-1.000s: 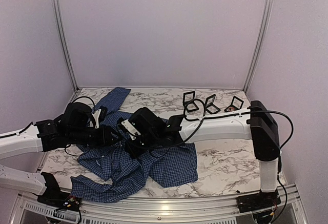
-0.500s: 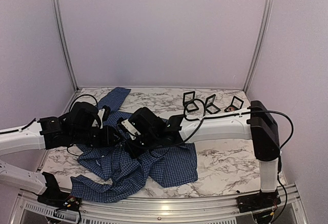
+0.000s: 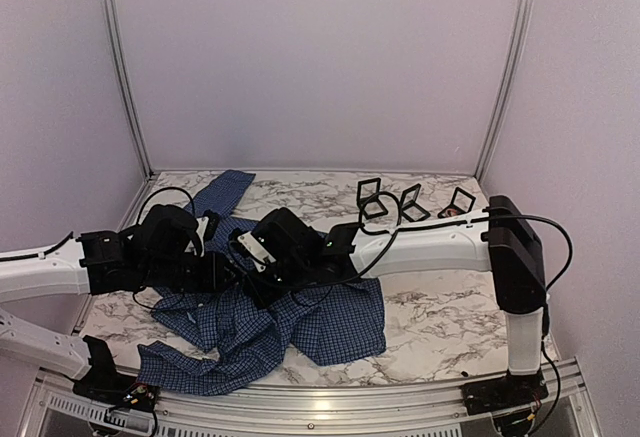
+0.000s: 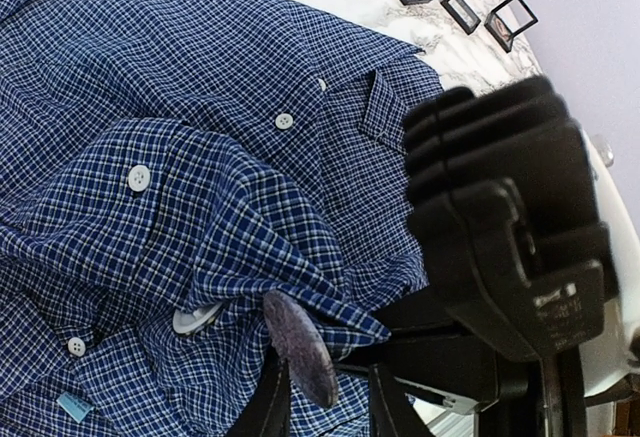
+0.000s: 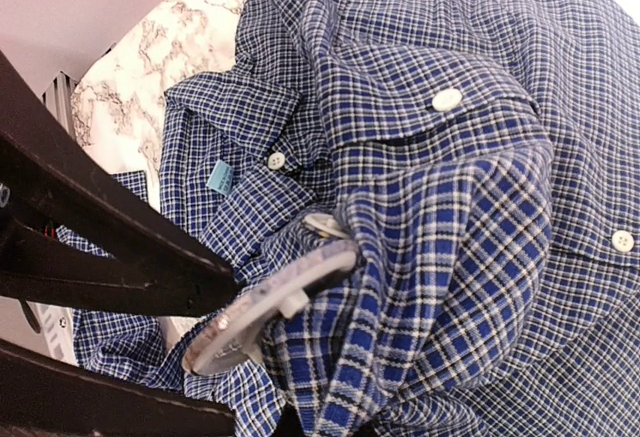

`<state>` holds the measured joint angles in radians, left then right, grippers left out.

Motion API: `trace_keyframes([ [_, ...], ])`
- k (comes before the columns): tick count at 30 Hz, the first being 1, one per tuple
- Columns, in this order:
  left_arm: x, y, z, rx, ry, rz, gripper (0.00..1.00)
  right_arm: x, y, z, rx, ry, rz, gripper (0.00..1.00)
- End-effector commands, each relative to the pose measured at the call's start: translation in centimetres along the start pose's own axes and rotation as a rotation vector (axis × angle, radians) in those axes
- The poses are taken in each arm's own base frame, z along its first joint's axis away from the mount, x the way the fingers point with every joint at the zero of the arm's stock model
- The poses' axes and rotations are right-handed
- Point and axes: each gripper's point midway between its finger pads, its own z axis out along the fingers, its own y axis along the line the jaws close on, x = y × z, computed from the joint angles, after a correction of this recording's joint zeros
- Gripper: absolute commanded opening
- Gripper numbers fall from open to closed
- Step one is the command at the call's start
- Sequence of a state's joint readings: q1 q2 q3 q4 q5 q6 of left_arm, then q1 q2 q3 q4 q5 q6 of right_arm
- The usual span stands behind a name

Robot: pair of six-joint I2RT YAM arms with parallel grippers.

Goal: Remove the brooch from the garment
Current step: Pick up the brooch from the crumpled clothing.

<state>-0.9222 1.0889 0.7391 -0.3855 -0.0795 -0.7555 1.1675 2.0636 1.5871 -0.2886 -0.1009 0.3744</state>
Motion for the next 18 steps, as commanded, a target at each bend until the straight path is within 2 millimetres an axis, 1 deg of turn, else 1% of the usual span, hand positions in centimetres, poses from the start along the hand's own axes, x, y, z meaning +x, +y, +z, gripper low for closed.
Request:
trace_keyframes([
  [1,-0.12,0.16,-0.02,-0.036,-0.002,0.014,0.26,-1.57,0.26,-0.06,-0.014,-0.033,0.021,0.0],
  [10,-0.23,-0.06,0.17,-0.038,-0.014,0.021,0.23,-1.56,0.4,-0.06,-0.021,-0.032,0.022,0.0],
  [12,-0.29,-0.1,0.23,-0.043,-0.016,0.025,0.19,-1.61,0.32,-0.1,-0.019,-0.033,0.022,0.0],
  [18,-0.74,-0.19,0.08,-0.057,-0.027,0.048,0.0,-1.69,0.3,-0.31,-0.019,-0.041,0.018,0.0],
])
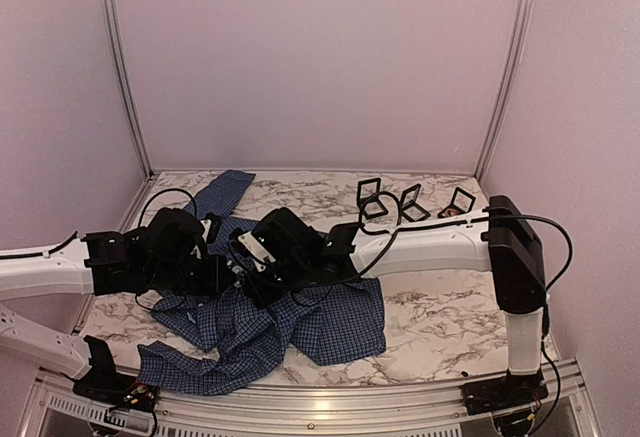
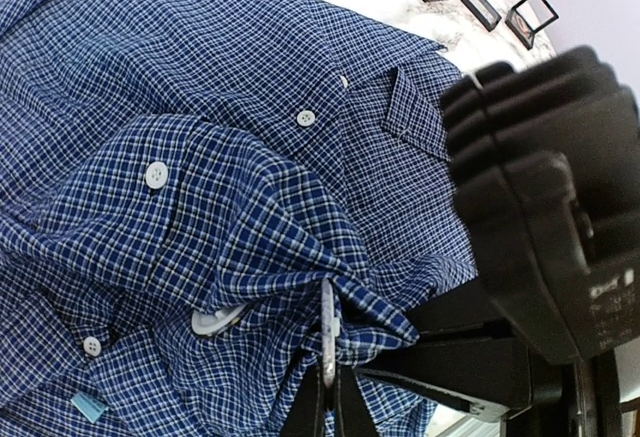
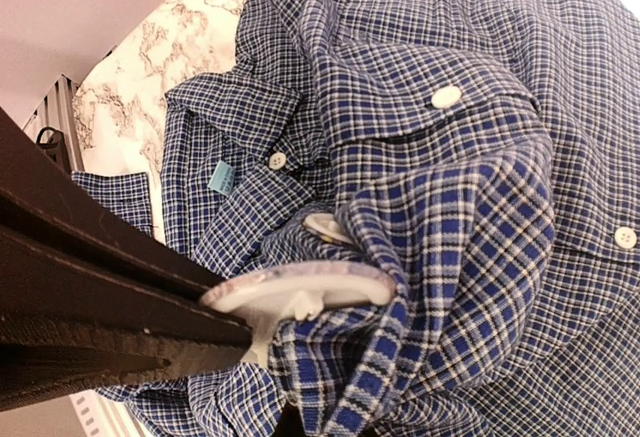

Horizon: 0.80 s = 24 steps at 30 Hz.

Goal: Remove the brooch from the garment
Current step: Pick up the brooch from the crumpled clothing.

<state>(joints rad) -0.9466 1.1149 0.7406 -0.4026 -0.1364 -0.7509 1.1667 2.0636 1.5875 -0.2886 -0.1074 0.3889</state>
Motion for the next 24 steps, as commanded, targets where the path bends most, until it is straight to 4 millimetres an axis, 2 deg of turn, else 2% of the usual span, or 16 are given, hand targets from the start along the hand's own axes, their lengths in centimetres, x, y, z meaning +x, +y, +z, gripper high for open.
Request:
trace_keyframes([
  [1,-1.3,-0.9,-0.5,-0.004,-0.026,0.027,0.0,-1.7,0.2,-0.3,-0.012,-0.044,-0.001,0.0],
  [9,-1.1,-1.6,-0.7,0.046,0.046,0.097,0.0,-1.6,-1.1,-1.6,0.053,-0.087,-0.052,0.0],
  [15,-0.6,-1.9,-0.5,0.171,0.145,0.112,0.0,-1.3,-2.4,-2.1,0.079,-0.101,-0.08,0.0],
  [24,0.6,-2.9,0.7,0.356,0.251,0.066,0.0,-2.1,-3.7,-2.8,0.084,-0.165,-0.124,0.0],
])
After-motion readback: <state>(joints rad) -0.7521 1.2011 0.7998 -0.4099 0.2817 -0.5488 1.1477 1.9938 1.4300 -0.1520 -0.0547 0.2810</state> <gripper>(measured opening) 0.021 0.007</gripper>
